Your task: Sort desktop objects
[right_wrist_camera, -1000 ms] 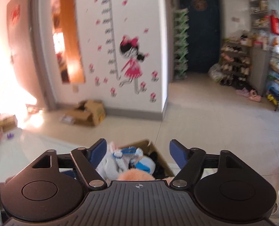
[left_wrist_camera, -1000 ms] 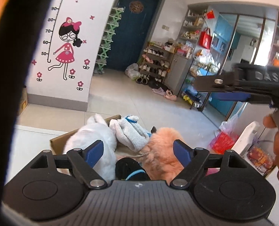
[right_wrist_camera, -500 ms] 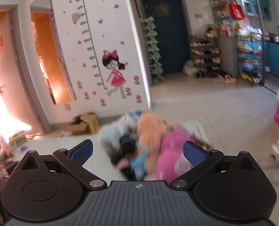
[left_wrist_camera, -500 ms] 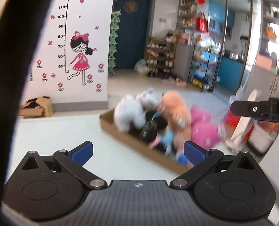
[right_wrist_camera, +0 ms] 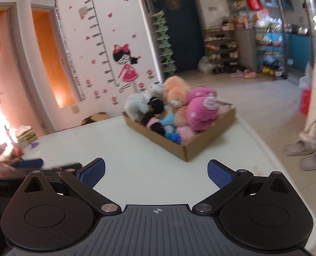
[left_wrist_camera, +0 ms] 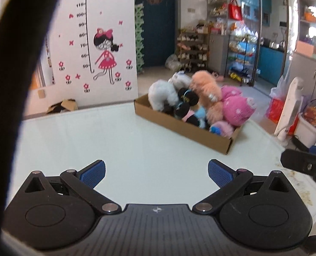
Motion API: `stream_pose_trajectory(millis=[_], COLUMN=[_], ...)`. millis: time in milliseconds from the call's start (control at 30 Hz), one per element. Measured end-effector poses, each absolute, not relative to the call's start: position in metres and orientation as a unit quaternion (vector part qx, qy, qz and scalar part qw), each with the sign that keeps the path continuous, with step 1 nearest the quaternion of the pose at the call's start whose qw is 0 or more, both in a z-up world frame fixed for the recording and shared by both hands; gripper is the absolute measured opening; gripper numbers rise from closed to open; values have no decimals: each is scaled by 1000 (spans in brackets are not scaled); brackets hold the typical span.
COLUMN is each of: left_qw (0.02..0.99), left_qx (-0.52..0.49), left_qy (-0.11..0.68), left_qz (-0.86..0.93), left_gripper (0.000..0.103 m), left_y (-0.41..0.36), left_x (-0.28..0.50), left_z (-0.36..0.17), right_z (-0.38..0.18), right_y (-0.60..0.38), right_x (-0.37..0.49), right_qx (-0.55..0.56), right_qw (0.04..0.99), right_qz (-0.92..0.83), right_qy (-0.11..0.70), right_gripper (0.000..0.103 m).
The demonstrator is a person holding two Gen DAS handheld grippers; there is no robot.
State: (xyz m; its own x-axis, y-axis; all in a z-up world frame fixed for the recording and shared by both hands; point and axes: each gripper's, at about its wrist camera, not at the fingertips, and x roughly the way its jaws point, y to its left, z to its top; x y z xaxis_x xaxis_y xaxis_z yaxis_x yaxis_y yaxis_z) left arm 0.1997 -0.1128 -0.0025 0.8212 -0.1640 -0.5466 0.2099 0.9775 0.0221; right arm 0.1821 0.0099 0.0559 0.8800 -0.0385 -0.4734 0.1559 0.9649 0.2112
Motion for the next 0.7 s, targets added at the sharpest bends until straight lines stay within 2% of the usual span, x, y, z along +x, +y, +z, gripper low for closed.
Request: stream_pose_trajectory(millis=[167, 333, 467, 567, 633, 700], left_qw=[954, 945, 941, 945, 950, 952], left_qx=[88, 10, 27, 43, 38, 32], left_qy=[263, 292, 318, 305, 290, 283], left_qz=[-112, -149, -113, -107, -108, -111], left_gripper=[102, 102, 95, 97, 102, 102], left_y=[-132, -132, -140, -144, -145, -145], left_x=[179, 190, 211, 213, 212, 211], left_z=[-6, 4, 14, 21, 24, 27], right_z=[58, 61, 70, 76, 79, 81], right_y=[0, -2, -3, 1, 5, 10], right_x=[158, 150, 144, 144, 144, 146], right_qx=[138, 130, 127, 116, 105, 96], right_qw=[959, 958, 961, 964, 966, 967], right_qz=[-67, -78, -83, -87, -88, -84], right_qy=[239, 242, 230, 224, 221, 219], right_gripper=[103, 103, 103, 103, 103, 103])
